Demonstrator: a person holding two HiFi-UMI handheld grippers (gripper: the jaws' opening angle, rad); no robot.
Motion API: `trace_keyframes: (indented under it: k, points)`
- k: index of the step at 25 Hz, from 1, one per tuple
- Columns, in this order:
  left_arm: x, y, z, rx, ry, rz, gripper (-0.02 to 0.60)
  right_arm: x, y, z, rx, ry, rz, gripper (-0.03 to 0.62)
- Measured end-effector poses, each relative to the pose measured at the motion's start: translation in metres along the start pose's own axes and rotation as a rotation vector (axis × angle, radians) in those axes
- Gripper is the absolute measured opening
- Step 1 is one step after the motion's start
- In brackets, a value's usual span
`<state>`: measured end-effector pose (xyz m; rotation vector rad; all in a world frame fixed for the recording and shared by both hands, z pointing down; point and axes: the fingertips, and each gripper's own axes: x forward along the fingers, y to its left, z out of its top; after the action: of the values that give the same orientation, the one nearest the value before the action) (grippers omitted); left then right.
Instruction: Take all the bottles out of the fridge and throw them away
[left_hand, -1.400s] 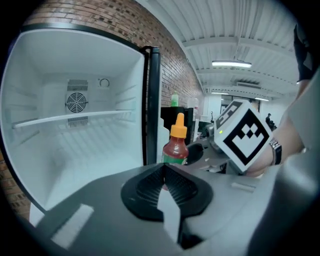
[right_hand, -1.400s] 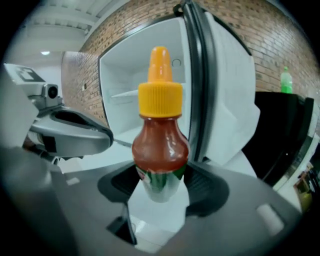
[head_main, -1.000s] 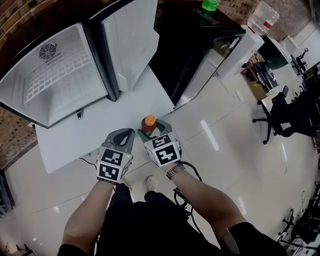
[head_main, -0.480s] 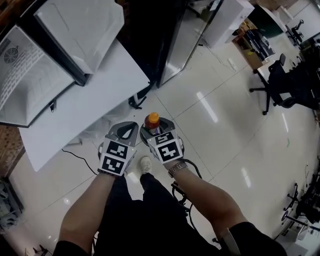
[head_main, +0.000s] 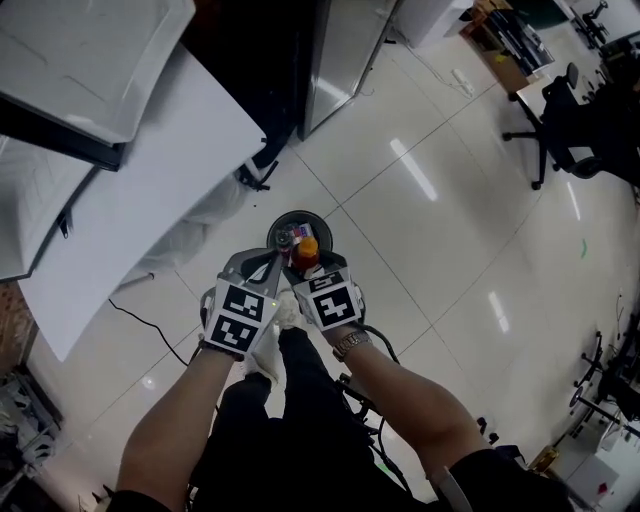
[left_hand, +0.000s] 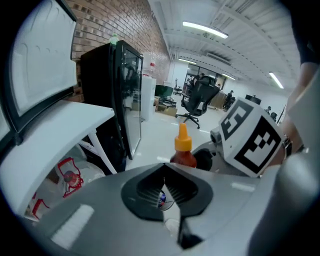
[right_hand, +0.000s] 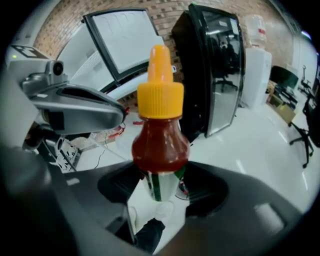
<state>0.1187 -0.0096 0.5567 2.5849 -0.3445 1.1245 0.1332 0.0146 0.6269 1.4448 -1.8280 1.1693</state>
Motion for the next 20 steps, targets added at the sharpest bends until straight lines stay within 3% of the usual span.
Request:
trace_keyframes:
  k: [6, 20]
  points:
    - [0.041, -0.004, -0.028, -0.009, 0.070, -0.044, 0.003, 0.039, -0.018, -0.045, 0.084, 0.076, 0.015, 0.275]
    - [0.126, -0.007, -0.090, -0.064, 0.141, -0.116, 0.003, 0.122, -0.070, -0.115, 0.218, 0.173, -0.026, 0.275]
